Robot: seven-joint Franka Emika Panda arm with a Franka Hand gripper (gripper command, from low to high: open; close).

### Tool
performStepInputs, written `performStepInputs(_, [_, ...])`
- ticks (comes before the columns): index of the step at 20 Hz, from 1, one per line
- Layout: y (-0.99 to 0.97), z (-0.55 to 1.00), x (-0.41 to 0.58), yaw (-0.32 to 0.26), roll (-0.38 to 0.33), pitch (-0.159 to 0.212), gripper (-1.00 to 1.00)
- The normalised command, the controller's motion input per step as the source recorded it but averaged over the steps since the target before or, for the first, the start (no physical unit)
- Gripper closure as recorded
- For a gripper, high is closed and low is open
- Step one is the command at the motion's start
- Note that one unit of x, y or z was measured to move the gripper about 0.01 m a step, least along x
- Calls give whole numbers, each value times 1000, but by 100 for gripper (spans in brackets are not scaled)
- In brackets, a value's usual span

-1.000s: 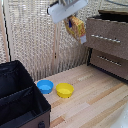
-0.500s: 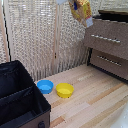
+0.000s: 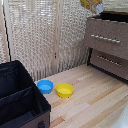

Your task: Locate and clasp the grip of the topmost drawer. Steadily and circumspectly yank the drawer open. Discover and seize the nutrition bar using your clamp. Deposit the nutrition bar in the accessible drawer. Unclench the nutrition bar.

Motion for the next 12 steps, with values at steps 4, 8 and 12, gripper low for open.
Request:
performStepInputs(4, [-826,686,7,14,92,109,100])
performStepInputs(8, [-819,626,0,3,100,145,100])
performStepInputs(12, [-792,574,4,0,108,170,100])
